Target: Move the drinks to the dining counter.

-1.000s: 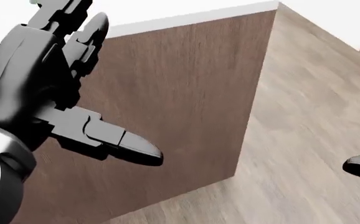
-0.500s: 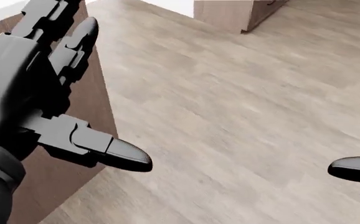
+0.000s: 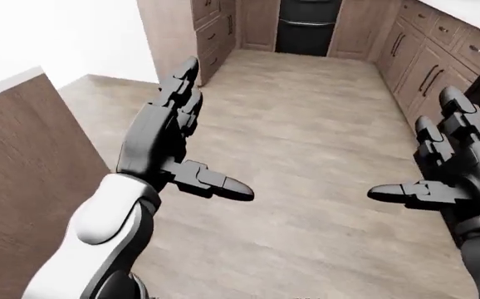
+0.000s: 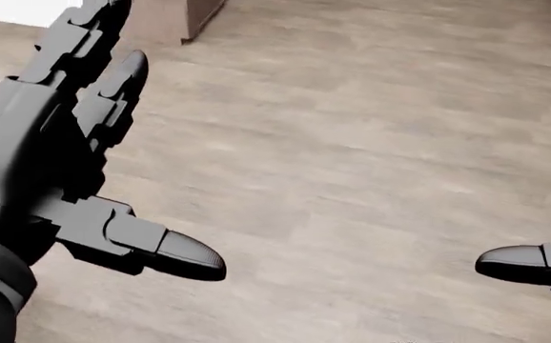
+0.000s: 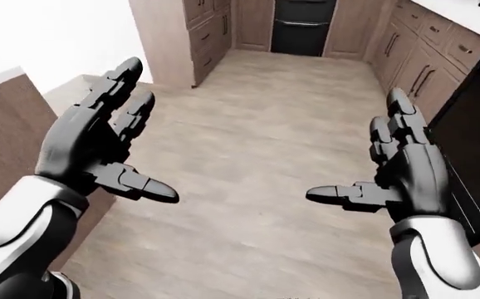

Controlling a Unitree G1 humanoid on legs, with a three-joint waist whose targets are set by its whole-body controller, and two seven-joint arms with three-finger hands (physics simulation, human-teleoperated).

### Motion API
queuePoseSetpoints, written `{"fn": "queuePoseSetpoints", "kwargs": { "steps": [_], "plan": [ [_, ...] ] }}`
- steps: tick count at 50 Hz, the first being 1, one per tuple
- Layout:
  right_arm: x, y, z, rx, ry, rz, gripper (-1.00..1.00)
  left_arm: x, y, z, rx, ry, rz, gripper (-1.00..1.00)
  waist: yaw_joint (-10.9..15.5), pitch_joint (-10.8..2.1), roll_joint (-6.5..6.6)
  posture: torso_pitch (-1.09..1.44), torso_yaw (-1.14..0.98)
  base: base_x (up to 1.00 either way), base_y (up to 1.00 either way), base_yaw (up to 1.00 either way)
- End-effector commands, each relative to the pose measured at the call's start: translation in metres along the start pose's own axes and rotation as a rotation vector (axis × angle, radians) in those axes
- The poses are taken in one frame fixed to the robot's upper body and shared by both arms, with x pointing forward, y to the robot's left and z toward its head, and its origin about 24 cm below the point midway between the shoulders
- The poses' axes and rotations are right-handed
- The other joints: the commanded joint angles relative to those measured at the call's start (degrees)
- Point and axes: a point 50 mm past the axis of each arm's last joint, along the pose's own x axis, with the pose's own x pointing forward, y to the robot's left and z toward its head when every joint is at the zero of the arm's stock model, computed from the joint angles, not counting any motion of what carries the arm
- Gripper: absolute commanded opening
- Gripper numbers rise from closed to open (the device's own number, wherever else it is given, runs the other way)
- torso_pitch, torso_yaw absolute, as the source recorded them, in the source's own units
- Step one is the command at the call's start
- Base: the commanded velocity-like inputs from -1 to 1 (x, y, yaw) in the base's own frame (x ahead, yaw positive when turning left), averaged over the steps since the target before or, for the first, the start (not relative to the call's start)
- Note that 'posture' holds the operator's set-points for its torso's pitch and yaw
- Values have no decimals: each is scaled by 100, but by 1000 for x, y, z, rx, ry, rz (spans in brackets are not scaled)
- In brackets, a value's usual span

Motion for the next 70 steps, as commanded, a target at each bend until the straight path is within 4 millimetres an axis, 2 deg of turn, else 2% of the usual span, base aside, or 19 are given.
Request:
{"fn": "queuePoseSetpoints", "kwargs": {
  "steps": [1,9,11,13,18,26,28,29,30,39,43,46,48,51,54,57,58,65,70],
  "plan": [
    [-5,1,18,-18,-113,10,100,-1,1,15,18,-95,23,100,-73,-163,-79,0,0,0,0,-100],
    [-5,2,18,-31,-109,15,100,-1,2,16,20,-96,23,100,-93,-60,353,0,0,0,0,-100],
    [-3,2,16,-76,-106,11,100,-2,1,16,23,-97,21,100,154,-90,801,0,0,22,-77,0],
    [-4,3,19,-74,-108,22,100,-1,1,16,21,-97,23,100,28,310,574,0,0,98,-43,0],
    [-6,6,19,-69,-109,36,100,-2,2,16,20,-98,24,100,204,-36,400,0,0,100,-37,0],
    [-7,8,19,-65,-110,40,100,-4,3,14,15,-97,28,100,506,-134,-14,0,0,100,-35,0],
    [-7,8,20,-65,-111,42,100,-5,3,13,13,-95,30,100,467,-150,-287,0,0,100,-35,0],
    [-7,8,19,-65,-111,43,100,-6,3,13,12,-95,30,100,378,-203,-617,0,0,100,-35,0],
    [-7,9,19,-67,-112,44,100,-6,4,13,12,-95,32,100,350,4,-296,0,0,100,-35,0],
    [-7,12,18,-90,-121,53,100,-6,5,10,11,-94,33,100,335,-220,-226,0,0,100,-16,0],
    [-7,13,18,-95,-128,56,100,-7,5,10,10,-92,34,100,549,-329,243,0,0,100,0,0],
    [-5,10,15,-100,-121,30,100,-7,5,10,10,-92,34,100,631,-5,128,0,0,99,4,20],
    [-6,12,16,-93,-123,39,100,-7,5,9,10,-92,35,100,590,-326,173,0,0,86,0,70],
    [-8,11,17,-86,-123,42,100,-7,5,8,10,-90,34,100,579,-210,247,0,0,86,0,70],
    [-8,11,18,-84,-123,44,100,-6,4,9,12,-91,31,100,589,-214,16,0,0,86,0,70],
    [-8,11,19,-82,-124,46,100,-6,4,9,11,-91,33,100,371,-268,-532,0,0,86,0,70],
    [-8,11,19,-80,-127,45,100,-7,4,10,10,-91,33,100,384,-31,-374,0,0,87,0,70],
    [-7,13,18,-62,-125,56,100,-8,5,6,9,-86,32,100,41,-208,-362,0,0,88,0,65],
    [-8,16,17,-56,-126,65,100,-8,5,4,3,-84,33,100,56,-401,204,0,0,100,24,0]
  ]
}}
